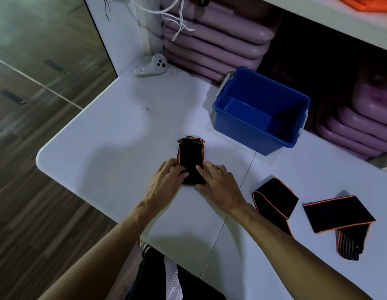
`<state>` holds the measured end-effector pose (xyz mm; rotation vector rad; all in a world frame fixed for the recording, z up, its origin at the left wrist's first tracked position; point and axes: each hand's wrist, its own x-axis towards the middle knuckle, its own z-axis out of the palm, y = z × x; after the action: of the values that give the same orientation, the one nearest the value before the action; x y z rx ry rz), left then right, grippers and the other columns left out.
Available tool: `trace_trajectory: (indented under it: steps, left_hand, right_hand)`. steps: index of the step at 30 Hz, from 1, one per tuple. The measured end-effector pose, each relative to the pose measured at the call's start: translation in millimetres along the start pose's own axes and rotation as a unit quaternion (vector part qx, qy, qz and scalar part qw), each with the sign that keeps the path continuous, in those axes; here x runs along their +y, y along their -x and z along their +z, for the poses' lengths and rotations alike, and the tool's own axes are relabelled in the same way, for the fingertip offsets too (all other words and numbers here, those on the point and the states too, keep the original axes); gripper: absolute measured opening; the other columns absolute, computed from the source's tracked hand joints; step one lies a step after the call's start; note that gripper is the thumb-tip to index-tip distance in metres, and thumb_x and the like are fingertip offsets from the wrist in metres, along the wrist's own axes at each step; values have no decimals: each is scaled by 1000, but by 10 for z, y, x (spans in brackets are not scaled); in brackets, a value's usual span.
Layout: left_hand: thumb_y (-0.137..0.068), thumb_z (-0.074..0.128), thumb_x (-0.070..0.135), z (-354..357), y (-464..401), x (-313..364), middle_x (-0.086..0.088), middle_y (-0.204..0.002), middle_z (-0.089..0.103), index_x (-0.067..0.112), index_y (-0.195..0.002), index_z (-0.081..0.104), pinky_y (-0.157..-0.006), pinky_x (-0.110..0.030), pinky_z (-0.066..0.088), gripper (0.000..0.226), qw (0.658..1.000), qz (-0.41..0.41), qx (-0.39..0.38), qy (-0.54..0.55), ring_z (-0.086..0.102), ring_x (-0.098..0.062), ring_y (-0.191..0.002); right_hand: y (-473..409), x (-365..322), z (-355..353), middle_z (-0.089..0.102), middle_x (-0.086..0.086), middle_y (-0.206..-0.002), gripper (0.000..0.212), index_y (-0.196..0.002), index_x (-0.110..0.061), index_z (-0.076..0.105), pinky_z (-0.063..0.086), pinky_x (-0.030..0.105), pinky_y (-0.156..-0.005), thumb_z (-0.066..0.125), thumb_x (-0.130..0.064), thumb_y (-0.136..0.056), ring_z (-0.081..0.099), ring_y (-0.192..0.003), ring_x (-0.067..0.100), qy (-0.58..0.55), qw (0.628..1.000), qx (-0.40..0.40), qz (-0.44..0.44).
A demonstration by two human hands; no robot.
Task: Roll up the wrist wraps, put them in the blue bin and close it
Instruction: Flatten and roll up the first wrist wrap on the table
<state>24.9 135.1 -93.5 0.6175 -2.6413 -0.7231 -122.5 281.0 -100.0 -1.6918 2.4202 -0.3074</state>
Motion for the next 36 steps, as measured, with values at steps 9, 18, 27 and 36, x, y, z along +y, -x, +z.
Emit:
trace_trajectory:
  steps: [9,18,27,36]
  left_hand:
    - [-93,45,45,-109,-37,-140,-2,-110,66,12,-123,58,-84,-38,50,46,997,27,-76,7,59,-24,-102]
    - [-95,51,34,-48,-247,-18,-11,-81,69,7,-109,56,-65,-36,46,31,972,-185,-76,120,63,-31,-77]
    - [-91,59,32,-25,-371,-28,-10,-118,54,9,-120,59,-87,-27,39,37,943,-284,-97,146,55,-25,-106]
    - [-84,69,19,-24,-539,37,1,-88,64,17,-106,62,-49,-12,41,23,940,-237,-69,236,56,-14,-58]
  right_hand:
    - [-113,40,-130,61,-2,-125,44,-134,-19,53,45,34,-89,50,-44,-98,49,-107,18,-194,980,-17,32]
    - [-273,-107,-131,69,4,-94,32,-120,-19,53,57,36,-68,52,-43,-98,66,-81,15,-327,931,28,158]
    - [-343,-44,-125,56,2,-111,41,-124,-20,55,43,23,-81,63,-42,-91,56,-101,17,-333,923,-6,191]
    - [-199,-18,-204,65,-2,-103,34,-121,-26,54,51,21,-76,68,-25,-90,62,-93,17,-431,872,30,228]
